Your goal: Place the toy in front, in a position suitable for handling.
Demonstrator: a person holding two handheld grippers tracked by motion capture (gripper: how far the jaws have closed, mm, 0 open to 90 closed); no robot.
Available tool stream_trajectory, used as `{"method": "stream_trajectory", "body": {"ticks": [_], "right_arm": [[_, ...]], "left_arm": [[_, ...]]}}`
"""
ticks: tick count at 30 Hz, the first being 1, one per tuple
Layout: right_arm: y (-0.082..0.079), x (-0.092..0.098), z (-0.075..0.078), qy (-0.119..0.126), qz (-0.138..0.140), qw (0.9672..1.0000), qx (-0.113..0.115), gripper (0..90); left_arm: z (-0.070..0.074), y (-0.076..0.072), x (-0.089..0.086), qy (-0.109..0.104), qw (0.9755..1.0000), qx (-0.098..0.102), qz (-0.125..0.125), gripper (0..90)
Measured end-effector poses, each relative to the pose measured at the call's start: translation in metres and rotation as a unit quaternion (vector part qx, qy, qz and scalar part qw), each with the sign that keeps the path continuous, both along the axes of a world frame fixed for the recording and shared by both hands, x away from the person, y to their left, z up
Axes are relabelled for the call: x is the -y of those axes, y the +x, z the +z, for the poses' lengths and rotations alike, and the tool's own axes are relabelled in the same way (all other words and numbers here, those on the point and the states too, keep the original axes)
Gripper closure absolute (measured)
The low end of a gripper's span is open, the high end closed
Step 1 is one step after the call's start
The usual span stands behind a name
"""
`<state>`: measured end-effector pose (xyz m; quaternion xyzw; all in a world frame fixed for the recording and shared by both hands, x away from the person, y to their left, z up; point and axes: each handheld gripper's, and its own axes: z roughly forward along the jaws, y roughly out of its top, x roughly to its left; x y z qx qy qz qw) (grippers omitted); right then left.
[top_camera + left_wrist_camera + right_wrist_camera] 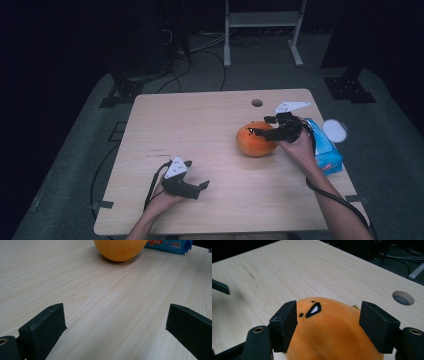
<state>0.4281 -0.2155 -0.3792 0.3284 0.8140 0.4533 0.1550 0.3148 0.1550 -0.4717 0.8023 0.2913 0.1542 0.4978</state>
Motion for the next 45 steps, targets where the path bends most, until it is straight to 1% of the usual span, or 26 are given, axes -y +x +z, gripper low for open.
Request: {"method": "stream_trajectory", "body": {"ticks": [2,5,8,9,10,11,13,14,15,16,18,19,20,21,22,23,25,26,30,33,37,39,42,45], "right_arm": [[0.004,-0.002,-0.006,-0.001,-0.004,1.0,-0.005,29.3],[0.01,-0.006,-0.015,-0.014,-0.013,0.9998,-0.011,29.7],[0.013,-0.007,-0.022,-0.007,-0.017,0.9996,-0.02,32.5],[0.014,-0.006,-0.025,0.001,-0.018,0.9994,-0.028,34.3],[0.015,-0.006,-0.026,0.002,-0.017,0.9994,-0.03,36.3],[0.015,-0.006,-0.031,0.005,-0.015,0.999,-0.043,40.8],[0.014,-0.008,-0.035,0.006,-0.01,0.9988,-0.047,44.6],[0.014,-0.008,-0.035,0.006,-0.01,0.9988,-0.047,44.6],[0.012,-0.01,-0.037,0.003,-0.009,0.9987,-0.049,50.2],[0.012,-0.01,-0.037,0.003,-0.009,0.9987,-0.049,50.2],[0.01,-0.011,-0.037,-0.001,-0.012,0.9987,-0.05,55.5],[0.009,-0.012,-0.037,-0.002,-0.014,0.9986,-0.051,58.4],[0.008,-0.012,-0.036,-0.002,-0.019,0.9981,-0.059,64.6],[0.008,-0.012,-0.036,-0.002,-0.019,0.9981,-0.059,64.6],[0.008,-0.012,-0.035,-0.004,-0.021,0.998,-0.059,66.7],[0.008,-0.013,-0.033,-0.009,-0.029,0.9977,-0.061,71.4],[0.007,-0.015,-0.033,-0.011,-0.031,0.9975,-0.062,72.9],[0.007,-0.017,-0.031,-0.015,-0.034,0.9975,-0.06,76.1],[0.007,-0.019,-0.027,-0.016,-0.039,0.9971,-0.063,79.7],[0.006,-0.021,-0.024,-0.016,-0.042,0.9968,-0.067,80.5],[0.006,-0.02,-0.02,-0.008,-0.05,0.9966,-0.065,80.8],[0.006,-0.019,-0.019,-0.005,-0.051,0.9963,-0.069,81.0],[0.005,-0.018,-0.016,-0.004,-0.047,0.9965,-0.069,81.6],[0.005,-0.02,-0.015,-0.008,-0.048,0.9963,-0.071,82.0]], "left_arm": [[0.0,0.0,-0.001,-0.002,1.0,-0.001,0.003,2.0],[0.0,0.0,-0.001,0.0,1.0,0.0,0.002,2.0],[0.0,-0.001,-0.001,0.001,1.0,0.0,0.001,2.0],[0.0,-0.001,-0.001,0.0,1.0,0.0,0.002,2.0],[0.0,-0.001,-0.001,0.0,1.0,0.0,0.002,2.0],[0.0,-0.001,-0.001,0.0,1.0,0.0,0.002,2.0],[0.0,-0.001,-0.001,0.001,1.0,-0.001,0.003,2.0],[0.0,-0.001,-0.001,0.001,1.0,-0.001,0.003,2.0],[0.0,-0.001,-0.001,0.001,1.0,-0.001,0.003,2.0],[0.0,-0.001,-0.001,0.001,1.0,-0.001,0.003,2.0],[0.0,-0.001,0.0,0.0,1.0,-0.001,0.002,2.0],[0.0,-0.001,0.0,0.001,1.0,-0.001,0.002,2.0],[0.0,-0.001,0.0,0.002,1.0,-0.002,0.0,2.0],[0.0,-0.001,0.0,0.002,1.0,-0.002,0.0,2.0],[-0.001,-0.001,0.0,0.001,1.0,-0.003,-0.001,2.0],[-0.001,-0.001,0.0,0.001,1.0,-0.004,-0.001,2.0],[0.0,-0.001,0.0,-0.001,1.0,-0.005,0.0,2.0],[0.0,-0.001,-0.001,-0.001,1.0,-0.004,0.002,2.0],[0.0,0.0,-0.003,-0.002,1.0,-0.003,0.002,2.0],[0.0,0.0,-0.003,-0.004,1.0,-0.004,0.003,2.0],[0.0,0.0,-0.004,-0.002,1.0,-0.004,0.001,2.0],[0.0,0.0,-0.004,-0.002,1.0,-0.005,0.001,2.0],[0.0,0.001,-0.004,-0.003,1.0,-0.008,0.003,2.0],[-0.001,0.001,-0.004,-0.003,1.0,-0.006,0.004,2.0]]}}
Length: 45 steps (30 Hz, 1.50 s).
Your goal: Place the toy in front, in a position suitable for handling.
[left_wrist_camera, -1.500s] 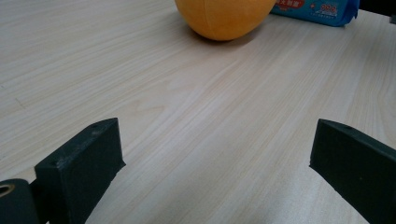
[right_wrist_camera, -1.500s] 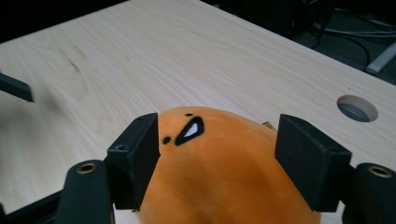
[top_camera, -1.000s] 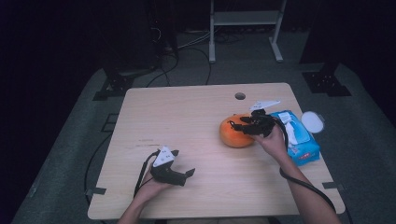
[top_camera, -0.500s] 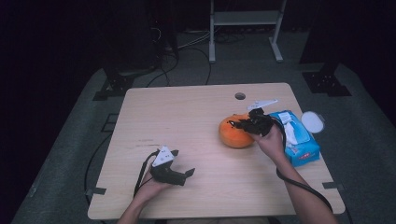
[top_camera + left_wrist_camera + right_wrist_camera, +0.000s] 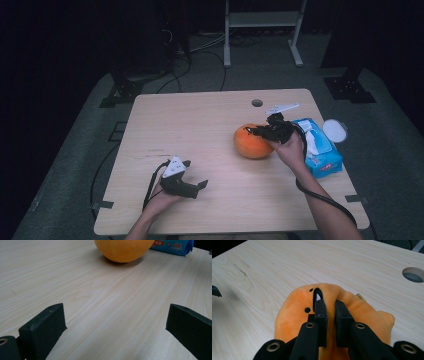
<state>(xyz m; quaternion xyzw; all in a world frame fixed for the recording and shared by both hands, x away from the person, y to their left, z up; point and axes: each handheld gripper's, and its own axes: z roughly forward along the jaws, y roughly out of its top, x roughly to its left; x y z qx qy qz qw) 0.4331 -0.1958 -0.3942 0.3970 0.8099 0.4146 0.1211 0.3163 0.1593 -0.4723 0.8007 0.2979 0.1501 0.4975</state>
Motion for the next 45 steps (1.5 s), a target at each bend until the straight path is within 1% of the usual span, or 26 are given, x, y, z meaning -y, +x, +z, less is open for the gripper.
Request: {"method": "stream_trajectory", "body": {"ticks": [5,6,8,10,11,12,13,14,15,16,17,19,23,24,27,29,32,33,35,38,39,40,41,42,43,45], "right_arm": [[-0.003,0.0,0.007,0.009,0.004,1.0,0.002,82.1],[-0.005,-0.001,0.009,0.011,0.005,0.9999,0.004,82.1],[-0.011,-0.003,0.02,0.008,0.016,0.9997,0.017,82.1],[-0.014,-0.005,0.023,0.008,0.018,0.9997,0.017,82.1],[-0.019,-0.007,0.032,0.01,0.027,0.9992,0.027,82.1],[-0.019,-0.007,0.032,0.01,0.027,0.9992,0.027,82.1],[-0.027,-0.011,0.042,0.015,0.038,0.9986,0.033,82.0],[-0.027,-0.011,0.042,0.015,0.038,0.9986,0.033,82.0],[-0.035,-0.016,0.049,0.014,0.05,0.998,0.036,82.1],[-0.035,-0.016,0.049,0.014,0.05,0.998,0.036,82.1],[-0.046,-0.023,0.056,0.006,0.066,0.9967,0.045,82.0],[-0.05,-0.026,0.058,0.005,0.071,0.9963,0.048,82.0],[-0.074,-0.04,0.064,0.005,0.101,0.9933,0.055,82.0],[-0.074,-0.04,0.064,0.005,0.101,0.9933,0.055,82.0],[-0.089,-0.051,0.058,-0.006,0.116,0.9919,0.053,81.9],[-0.091,-0.053,0.056,-0.008,0.116,0.9919,0.051,81.9],[-0.098,-0.06,0.047,-0.014,0.117,0.9919,0.046,81.9],[-0.101,-0.064,0.039,-0.018,0.117,0.9921,0.042,82.0],[-0.104,-0.068,0.032,-0.024,0.111,0.9926,0.043,81.9],[-0.107,-0.071,0.025,-0.024,0.103,0.9933,0.046,81.8],[-0.11,-0.073,0.017,-0.021,0.09,0.9946,0.047,81.7],[-0.11,-0.073,0.017,-0.021,0.09,0.9946,0.047,81.7],[-0.113,-0.075,0.009,-0.021,0.078,0.9955,0.049,81.4],[-0.113,-0.075,0.009,-0.021,0.078,0.9955,0.049,81.4],[-0.116,-0.077,0.0,-0.027,0.07,0.996,0.049,80.6],[-0.117,-0.078,-0.004,-0.029,0.068,0.9963,0.046,80.3]], "left_arm": [[0.0,0.0,-0.002,-0.003,1.0,0.0,0.002,2.0],[0.0,0.0,-0.002,-0.004,1.0,-0.001,0.003,2.0],[0.0,0.001,-0.002,-0.003,1.0,-0.001,0.002,2.0],[0.0,0.001,-0.002,-0.003,1.0,0.0,0.002,2.0],[0.0,0.001,-0.002,-0.003,1.0,0.0,0.002,2.0],[0.0,0.001,-0.002,-0.003,1.0,0.0,0.002,2.0],[0.0,0.0,-0.002,-0.005,1.0,0.0,0.004,2.0],[0.0,0.0,-0.002,-0.005,1.0,0.0,0.004,2.0],[0.0,0.0,-0.002,-0.004,1.0,0.0,0.005,2.0],[0.0,0.0,-0.002,-0.005,1.0,0.0,0.005,2.0],[0.0,0.0,-0.001,-0.005,1.0,-0.001,0.005,2.0],[0.001,0.0,-0.001,-0.005,1.0,-0.001,0.005,2.0],[0.001,0.0,-0.004,-0.003,1.0,0.0,0.008,2.0],[0.001,0.0,-0.004,-0.003,1.0,0.0,0.008,2.0],[0.002,0.0,-0.006,-0.003,0.9999,0.0,0.011,2.0],[0.002,0.001,-0.007,-0.002,0.9999,0.0,0.012,2.0],[0.001,0.002,-0.008,-0.003,0.9999,-0.002,0.014,2.0],[0.001,0.002,-0.008,-0.003,0.9999,-0.003,0.013,2.0],[0.002,0.002,-0.008,-0.002,0.9999,-0.003,0.012,2.0],[0.002,0.002,-0.009,-0.006,0.9999,-0.006,0.009,2.0],[0.002,0.002,-0.009,-0.006,0.9999,-0.007,0.007,2.0],[0.002,0.002,-0.009,-0.008,0.9999,-0.006,0.005,2.0],[0.002,0.002,-0.009,-0.011,0.9999,-0.006,-0.002,2.0],[0.002,0.002,-0.009,-0.011,0.9999,-0.006,-0.002,2.0],[0.003,0.002,-0.009,-0.012,0.9999,-0.006,-0.006,2.0],[0.003,0.001,-0.009,-0.013,0.9998,-0.007,-0.012,2.0]]}}
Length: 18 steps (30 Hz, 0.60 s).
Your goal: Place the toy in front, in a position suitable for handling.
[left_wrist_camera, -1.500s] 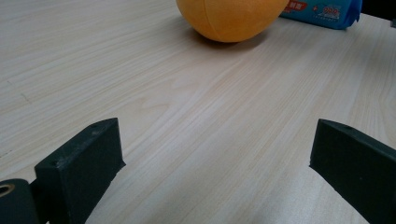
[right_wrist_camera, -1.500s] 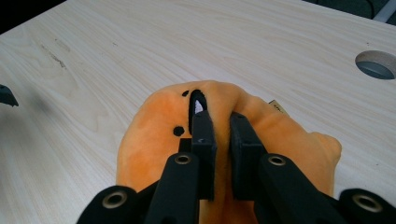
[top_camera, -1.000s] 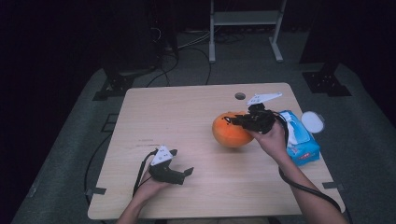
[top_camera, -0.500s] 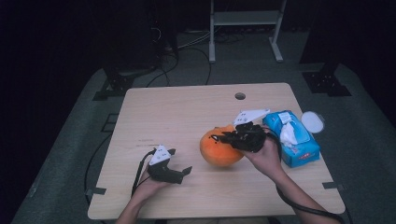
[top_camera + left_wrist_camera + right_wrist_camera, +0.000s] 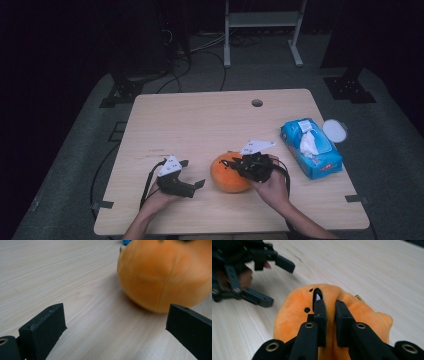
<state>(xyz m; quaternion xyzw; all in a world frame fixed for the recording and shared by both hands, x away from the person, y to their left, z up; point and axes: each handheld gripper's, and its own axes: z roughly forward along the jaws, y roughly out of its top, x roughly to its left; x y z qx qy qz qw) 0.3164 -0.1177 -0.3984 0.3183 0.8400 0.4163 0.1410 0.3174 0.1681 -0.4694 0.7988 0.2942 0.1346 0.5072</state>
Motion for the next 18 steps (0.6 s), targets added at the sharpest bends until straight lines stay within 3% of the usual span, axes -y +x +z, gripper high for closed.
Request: {"method": "stream_trajectory", "body": {"ticks": [2,8,18], "right_arm": [[-0.003,0.0,-0.008,0.011,-0.005,0.9999,0.001,78.3],[-0.008,0.005,-0.008,0.026,-0.005,0.9996,0.0,68.4],[-0.009,0.022,0.007,0.044,0.006,0.999,-0.001,45.8]], "left_arm": [[0.0,-0.001,0.001,-0.001,1.0,0.001,-0.007,2.0],[0.0,-0.002,0.003,-0.001,0.9998,-0.001,-0.019,2.0],[-0.001,-0.002,0.005,0.0,0.9997,-0.002,-0.025,2.0]]}}
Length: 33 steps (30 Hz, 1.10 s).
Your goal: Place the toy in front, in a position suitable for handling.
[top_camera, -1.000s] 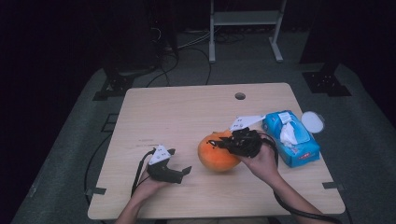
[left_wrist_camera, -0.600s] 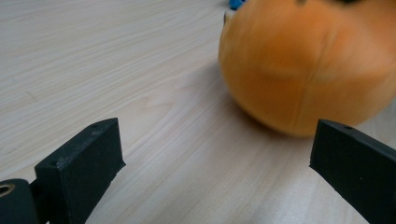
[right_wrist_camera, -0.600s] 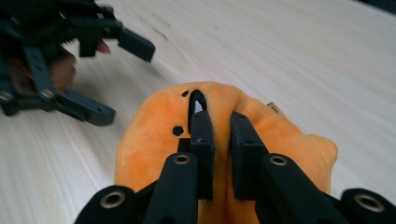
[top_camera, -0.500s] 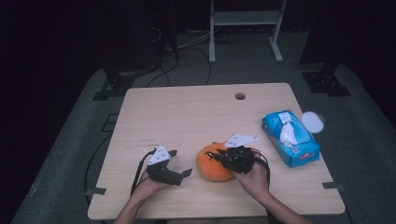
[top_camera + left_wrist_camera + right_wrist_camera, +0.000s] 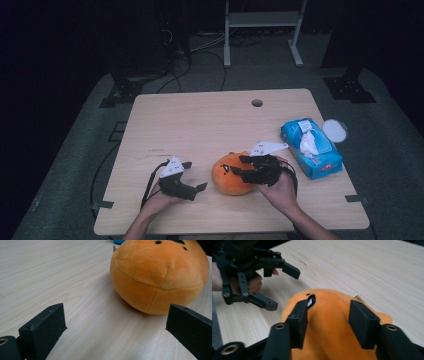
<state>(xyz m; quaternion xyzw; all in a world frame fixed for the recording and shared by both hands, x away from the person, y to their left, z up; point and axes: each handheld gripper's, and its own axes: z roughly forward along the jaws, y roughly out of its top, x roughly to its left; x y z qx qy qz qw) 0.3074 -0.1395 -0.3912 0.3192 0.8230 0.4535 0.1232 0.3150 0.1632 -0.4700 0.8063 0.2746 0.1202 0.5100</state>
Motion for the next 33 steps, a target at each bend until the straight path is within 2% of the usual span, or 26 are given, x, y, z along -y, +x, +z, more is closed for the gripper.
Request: {"method": "stream_trajectory", "body": {"ticks": [2,5,7,10,11,13,15,16,17,20,22,24,26,28,32,33], "right_arm": [[-0.001,0.007,0.007,0.004,0.003,0.9999,0.009,43.8],[-0.002,0.03,0.024,0.013,-0.006,0.9992,0.037,41.0],[-0.001,0.035,0.026,0.016,-0.008,0.9989,0.043,41.0],[0.003,0.059,0.035,0.019,-0.029,0.9976,0.059,40.3],[0.008,0.078,0.038,0.011,-0.051,0.9959,0.073,39.6],[0.01,0.084,0.039,0.012,-0.057,0.9954,0.076,39.5],[0.016,0.104,0.039,0.006,-0.082,0.9933,0.081,39.4],[0.021,0.12,0.038,0.004,-0.1,0.9915,0.083,39.6],[0.021,0.12,0.038,0.004,-0.1,0.9915,0.083,39.6],[0.031,0.15,0.027,-0.006,-0.14,0.9872,0.076,39.8],[0.032,0.154,0.025,-0.011,-0.147,0.9864,0.073,39.8],[0.036,0.165,0.016,-0.01,-0.159,0.9854,0.062,40.1],[0.041,0.174,0.003,-0.024,-0.172,0.9836,0.048,40.9],[0.042,0.176,0.0,-0.024,-0.174,0.9835,0.045,41.0],[0.049,0.185,-0.018,-0.04,-0.193,0.9799,0.029,43.5],[0.049,0.185,-0.018,-0.04,-0.193,0.9799,0.029,43.5]], "left_arm": [[0.0,0.0,0.0,0.002,1.0,0.002,-0.002,2.0],[0.0,0.0,0.0,0.001,1.0,0.001,0.0,2.0],[0.001,0.0,-0.001,0.003,1.0,0.003,-0.002,2.0],[0.001,0.0,-0.001,0.003,1.0,0.002,-0.003,2.0],[0.001,0.0,0.0,0.002,1.0,0.004,-0.003,2.0],[0.0,0.0,0.0,0.001,1.0,0.002,-0.003,2.0],[0.0,0.0,0.0,0.003,1.0,0.002,-0.003,2.0],[0.0,0.0,0.0,0.003,1.0,0.002,-0.003,2.0],[0.0,0.0,0.001,0.001,1.0,0.002,-0.002,2.0],[0.0,0.0,0.001,0.004,1.0,0.002,-0.004,2.0],[0.0,-0.001,0.001,0.006,1.0,0.003,-0.004,2.0],[0.0,-0.001,0.002,0.003,1.0,0.003,-0.005,2.0],[0.0,-0.001,0.002,0.003,1.0,0.003,-0.005,2.0],[-0.001,-0.001,0.002,0.004,1.0,0.003,-0.006,2.0],[0.0,-0.001,0.002,0.003,1.0,0.005,-0.008,2.0],[0.0,-0.001,0.002,0.003,0.9999,0.005,-0.008,2.0]]}}
